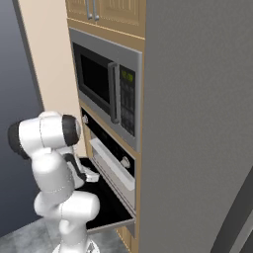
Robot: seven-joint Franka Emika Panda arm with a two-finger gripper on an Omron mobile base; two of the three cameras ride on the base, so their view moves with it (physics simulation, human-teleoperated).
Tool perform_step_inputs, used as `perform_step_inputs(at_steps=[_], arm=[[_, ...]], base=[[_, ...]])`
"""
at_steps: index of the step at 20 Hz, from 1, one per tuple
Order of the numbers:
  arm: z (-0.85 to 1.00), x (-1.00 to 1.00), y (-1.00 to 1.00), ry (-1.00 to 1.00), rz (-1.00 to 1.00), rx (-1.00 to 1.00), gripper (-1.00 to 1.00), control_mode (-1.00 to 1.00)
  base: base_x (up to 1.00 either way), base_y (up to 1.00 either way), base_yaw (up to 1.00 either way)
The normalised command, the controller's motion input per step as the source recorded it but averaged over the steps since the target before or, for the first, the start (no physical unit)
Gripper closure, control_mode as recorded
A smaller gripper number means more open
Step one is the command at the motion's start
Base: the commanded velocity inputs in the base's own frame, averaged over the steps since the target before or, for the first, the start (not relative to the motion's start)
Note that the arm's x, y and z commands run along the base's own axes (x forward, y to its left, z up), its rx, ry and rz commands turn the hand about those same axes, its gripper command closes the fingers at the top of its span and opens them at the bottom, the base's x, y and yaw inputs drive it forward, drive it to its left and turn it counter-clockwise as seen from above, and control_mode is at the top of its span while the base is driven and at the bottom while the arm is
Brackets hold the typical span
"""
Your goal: Place the fish on the top rack of the oven, and slide the tray back inside. Close the oven door.
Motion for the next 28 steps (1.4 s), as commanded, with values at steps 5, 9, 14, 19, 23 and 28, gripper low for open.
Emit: perform_step_inputs(at_steps=[5, 9, 14, 19, 23, 28], arm=[[1.0, -0.36, 0.53, -0.02, 0.02, -0.01, -1.0, -1.0], [1.0, -0.3, 0.55, 0.03, 0.0, 0.0, -1.0, -1.0], [0.75, -0.86, 0.84, 0.05, 0.0, 0.0, -1.0, -1.0], [0.12, -1.0, 0.85, -0.04, 0.0, 0.0, -1.0, -1.0], [0.0, -1.0, 0.76, -0.13, -0.04, 0.0, -1.0, -1.0], [-0.19, -0.96, 0.79, -0.03, -0.12, 0.0, -1.0, -1.0]], base=[[0.0, 0.0, 0.0], [0.0, 0.0, 0.0], [0.0, 0.0, 0.0], [0.0, 0.0, 0.0], [0.0, 0.0, 0.0], [0.0, 0.0, 0.0]])
